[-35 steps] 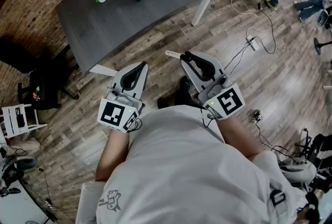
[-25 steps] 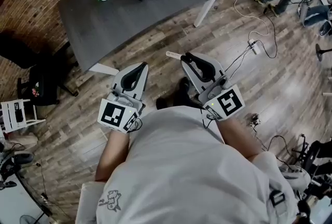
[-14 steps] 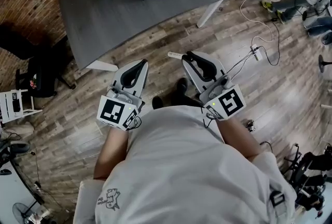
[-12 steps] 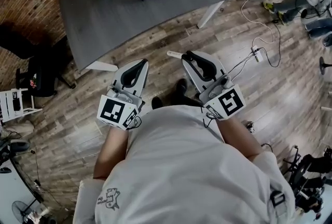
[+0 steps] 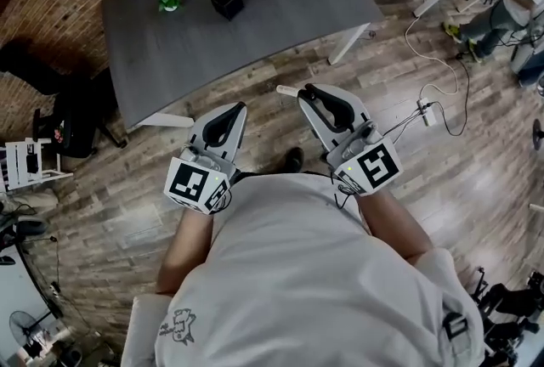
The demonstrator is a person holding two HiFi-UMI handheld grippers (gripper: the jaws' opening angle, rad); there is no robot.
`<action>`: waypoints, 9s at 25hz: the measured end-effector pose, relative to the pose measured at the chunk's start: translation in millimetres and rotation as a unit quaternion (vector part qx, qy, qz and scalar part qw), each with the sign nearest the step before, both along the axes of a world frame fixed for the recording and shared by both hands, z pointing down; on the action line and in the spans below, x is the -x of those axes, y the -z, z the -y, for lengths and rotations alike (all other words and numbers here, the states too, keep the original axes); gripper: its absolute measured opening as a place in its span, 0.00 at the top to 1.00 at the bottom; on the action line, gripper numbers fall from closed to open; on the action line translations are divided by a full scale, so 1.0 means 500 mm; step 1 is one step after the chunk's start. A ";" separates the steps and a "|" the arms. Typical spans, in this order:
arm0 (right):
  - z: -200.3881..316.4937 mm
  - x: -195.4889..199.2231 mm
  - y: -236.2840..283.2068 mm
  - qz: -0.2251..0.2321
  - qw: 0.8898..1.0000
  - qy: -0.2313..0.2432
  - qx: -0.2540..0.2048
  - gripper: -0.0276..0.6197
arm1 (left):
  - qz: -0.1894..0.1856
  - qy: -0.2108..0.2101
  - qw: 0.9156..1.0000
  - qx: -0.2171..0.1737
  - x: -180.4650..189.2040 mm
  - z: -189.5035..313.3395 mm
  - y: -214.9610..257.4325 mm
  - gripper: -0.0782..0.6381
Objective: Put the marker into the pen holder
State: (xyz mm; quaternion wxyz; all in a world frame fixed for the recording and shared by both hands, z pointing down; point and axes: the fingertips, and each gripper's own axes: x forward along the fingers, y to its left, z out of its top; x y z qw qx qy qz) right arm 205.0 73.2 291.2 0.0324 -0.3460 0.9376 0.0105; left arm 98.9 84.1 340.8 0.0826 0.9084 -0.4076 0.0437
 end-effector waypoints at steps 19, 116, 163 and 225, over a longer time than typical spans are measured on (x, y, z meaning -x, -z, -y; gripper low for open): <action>0.084 -0.073 -0.002 0.003 0.999 -0.032 0.002 0.84 | 0.000 -0.035 0.999 -0.007 -0.082 0.119 0.013 0.88; 0.879 0.388 -0.539 -0.244 0.943 0.154 0.167 0.83 | -0.006 0.133 0.977 0.169 0.337 0.767 -0.345 0.88; 0.612 0.462 -0.218 -0.137 0.986 0.070 0.060 0.95 | 0.009 0.048 0.998 0.038 0.413 0.552 -0.126 0.88; 0.212 0.123 -0.098 -0.044 0.995 0.077 0.044 0.95 | 0.051 0.051 0.997 -0.006 0.117 0.191 -0.029 0.88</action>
